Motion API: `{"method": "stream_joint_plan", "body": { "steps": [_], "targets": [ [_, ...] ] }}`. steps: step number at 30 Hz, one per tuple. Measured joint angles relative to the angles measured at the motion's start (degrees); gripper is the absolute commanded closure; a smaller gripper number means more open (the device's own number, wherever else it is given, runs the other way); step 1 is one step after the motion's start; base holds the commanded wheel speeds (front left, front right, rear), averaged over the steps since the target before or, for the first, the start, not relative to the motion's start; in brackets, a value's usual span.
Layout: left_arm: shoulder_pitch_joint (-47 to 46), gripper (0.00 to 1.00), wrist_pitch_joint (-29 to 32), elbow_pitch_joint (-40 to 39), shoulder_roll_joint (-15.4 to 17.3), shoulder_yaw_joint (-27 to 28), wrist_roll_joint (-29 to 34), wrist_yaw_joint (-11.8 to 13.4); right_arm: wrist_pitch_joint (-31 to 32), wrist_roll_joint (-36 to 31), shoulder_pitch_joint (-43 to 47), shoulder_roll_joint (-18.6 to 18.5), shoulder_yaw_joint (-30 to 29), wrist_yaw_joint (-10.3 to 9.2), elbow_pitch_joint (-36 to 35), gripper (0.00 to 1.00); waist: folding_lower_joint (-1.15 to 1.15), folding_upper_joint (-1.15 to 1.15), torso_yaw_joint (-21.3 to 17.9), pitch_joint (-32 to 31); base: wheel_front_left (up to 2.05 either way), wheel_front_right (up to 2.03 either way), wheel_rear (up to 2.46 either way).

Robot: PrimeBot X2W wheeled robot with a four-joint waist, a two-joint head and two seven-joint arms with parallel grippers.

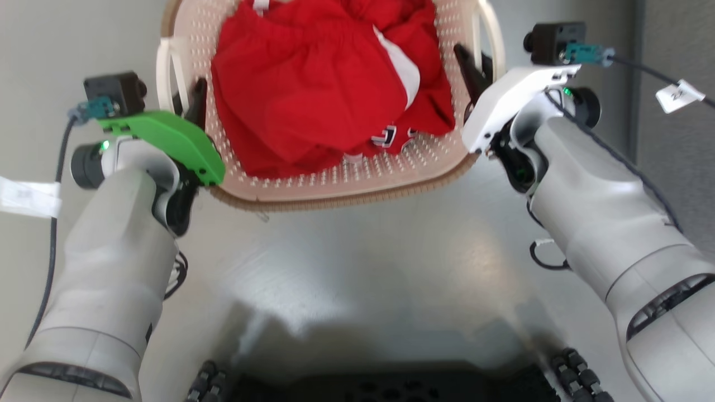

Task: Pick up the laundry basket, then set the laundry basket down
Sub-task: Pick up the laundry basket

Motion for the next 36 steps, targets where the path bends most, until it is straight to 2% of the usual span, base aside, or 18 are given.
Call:
{"method": "stream_joint_plan", "body": {
  "steps": [36],
  "targets": [
    [16.5,1.0,12.6,5.3,-1.1,-5.3,-7.3,0.0,16.4,11.0,17.6,1.3,5.6,0.0,2.8,1.0,0.0,0.0,-4.4,-29.7,0.0,0.0,0.0]
  ]
}}
